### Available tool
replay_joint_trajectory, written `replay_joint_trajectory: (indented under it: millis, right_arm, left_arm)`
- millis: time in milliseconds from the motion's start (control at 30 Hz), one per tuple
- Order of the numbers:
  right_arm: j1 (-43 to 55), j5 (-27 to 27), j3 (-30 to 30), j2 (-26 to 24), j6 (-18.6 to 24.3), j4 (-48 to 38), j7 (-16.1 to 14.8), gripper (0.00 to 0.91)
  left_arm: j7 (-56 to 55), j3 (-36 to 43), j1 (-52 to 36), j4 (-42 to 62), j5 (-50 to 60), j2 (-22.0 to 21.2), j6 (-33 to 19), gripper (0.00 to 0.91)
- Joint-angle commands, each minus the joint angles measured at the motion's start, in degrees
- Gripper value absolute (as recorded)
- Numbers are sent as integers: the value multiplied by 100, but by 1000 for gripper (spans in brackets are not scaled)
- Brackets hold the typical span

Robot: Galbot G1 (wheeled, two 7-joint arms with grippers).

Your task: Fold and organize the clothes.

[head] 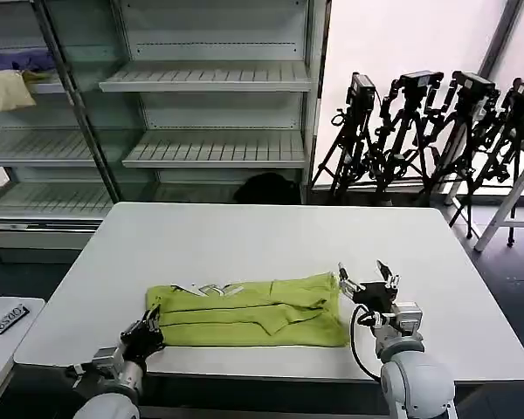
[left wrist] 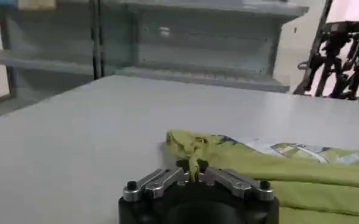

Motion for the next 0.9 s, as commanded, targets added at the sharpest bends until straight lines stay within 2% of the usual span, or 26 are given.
replay_joint_trajectory:
  millis: [33, 167, 267, 400, 533, 600, 633, 767, 900]
  right_arm:
    - [3, 4, 25, -7, 40, -66, 1, 907]
    - [-10, 3, 40, 5, 103, -145, -7, 907]
    - [-31, -1, 51, 17, 160, -198, -6, 907]
    - [-72, -1, 86, 22, 213, -245, -10, 907]
    - [-104, -1, 115, 35, 255, -290, -10, 907]
    - [-111, -6, 117, 41, 269, -301, -5, 907]
    - [-113, -5, 119, 43, 269, -303, -6, 907]
    - [-145, -19, 123, 60, 281, -293, -7, 907]
    - [-202, -40, 136, 68, 311, -283, -18, 907]
  left_arm:
    - [862, -1337, -308, 170, 1202, 622, -537, 0]
    - [1242, -1708, -548, 304, 1335, 1196, -539, 0]
    - [1424, -1735, -619, 156, 1360, 1385, -460, 0]
    - [1576, -1568, -621, -347, 1327, 1380, -135, 0]
    - [1585, -838, -348, -1105, 1265, 1016, 230, 0]
    - [1441, 37, -215, -1414, 1228, 805, 462, 0]
    - [1429, 155, -198, -1488, 1232, 726, 507, 0]
    - [1117, 1520, -268, -1694, 1319, 389, 821, 0]
    - [943, 2198, -484, -1595, 1401, 160, 1004, 0]
